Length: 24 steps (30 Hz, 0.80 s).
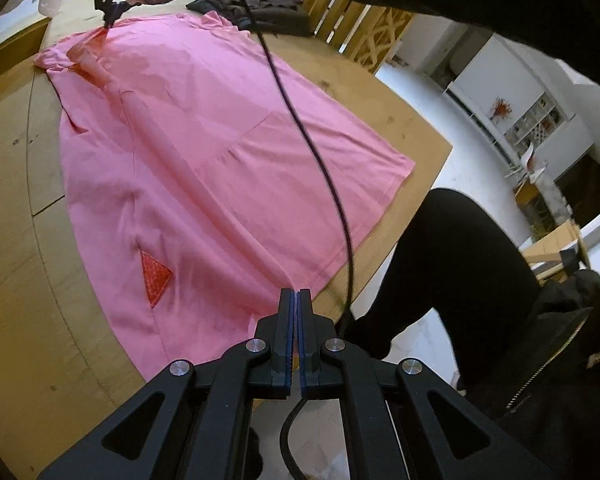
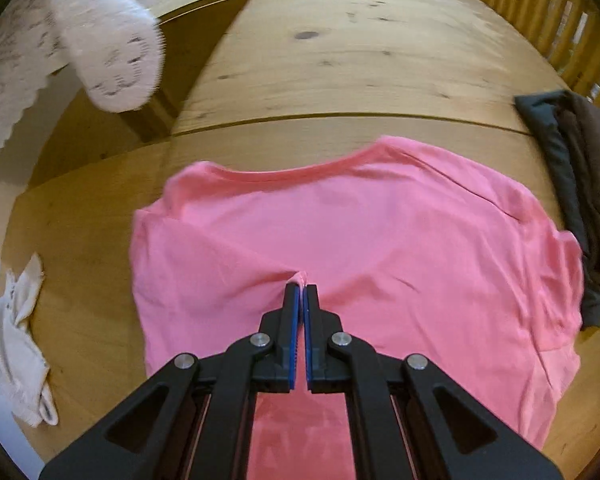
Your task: Fold clothes
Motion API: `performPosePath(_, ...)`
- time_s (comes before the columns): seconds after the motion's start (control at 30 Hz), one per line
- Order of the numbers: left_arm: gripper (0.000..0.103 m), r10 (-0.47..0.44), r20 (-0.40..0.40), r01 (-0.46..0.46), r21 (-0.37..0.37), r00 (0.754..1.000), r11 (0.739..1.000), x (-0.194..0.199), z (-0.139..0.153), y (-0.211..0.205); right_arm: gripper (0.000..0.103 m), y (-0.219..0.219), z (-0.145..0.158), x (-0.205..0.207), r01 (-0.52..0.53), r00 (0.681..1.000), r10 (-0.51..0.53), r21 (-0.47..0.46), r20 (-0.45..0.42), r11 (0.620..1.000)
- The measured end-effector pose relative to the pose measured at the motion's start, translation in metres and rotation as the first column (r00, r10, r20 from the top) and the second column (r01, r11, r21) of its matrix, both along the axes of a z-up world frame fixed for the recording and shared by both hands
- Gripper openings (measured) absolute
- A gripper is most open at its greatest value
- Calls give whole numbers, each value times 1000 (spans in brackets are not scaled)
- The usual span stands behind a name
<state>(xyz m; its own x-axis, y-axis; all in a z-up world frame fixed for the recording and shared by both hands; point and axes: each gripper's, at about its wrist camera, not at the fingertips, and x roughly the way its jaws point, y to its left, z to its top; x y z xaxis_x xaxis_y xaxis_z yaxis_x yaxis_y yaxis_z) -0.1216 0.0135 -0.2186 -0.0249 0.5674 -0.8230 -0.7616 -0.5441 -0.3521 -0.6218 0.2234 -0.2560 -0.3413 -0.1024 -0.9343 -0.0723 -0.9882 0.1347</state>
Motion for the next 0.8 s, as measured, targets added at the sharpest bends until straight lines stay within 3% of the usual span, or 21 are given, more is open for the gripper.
performPosePath(0.13, 3, -26, 15, 27, -40, 1000, 999, 9, 0, -2, 8, 12, -6, -1, 45, 996, -52, 86, 75, 995)
performPosePath(0.2, 7, -13, 20, 14, -46, 1000, 999, 16, 7, -11, 20, 19, -5, 2, 66, 995, -72, 84, 72, 994)
performPosePath(0.33, 20, 113, 22, -111, -53, 993, 992, 19, 22, -52, 21, 30, 19, 15, 74, 997, -74, 22, -13, 997)
performPosePath(0.43, 20, 241, 52, -237, -66, 969, 969, 6, 18, -78, 21, 28, 26, 28, 28, 1000, -27, 13, -6, 1000)
performPosePath(0.57, 20, 301, 29, -298, -87, 953, 951, -7, 12, -80, 21, 24, 22, 46, -21, 1000, 21, -16, 12, 1000)
performPosePath(0.8, 26, 306, 26, -298, -170, 952, 939, -14, -11, -61, 22, 17, 6, 63, -100, 994, 101, -9, 42, 995)
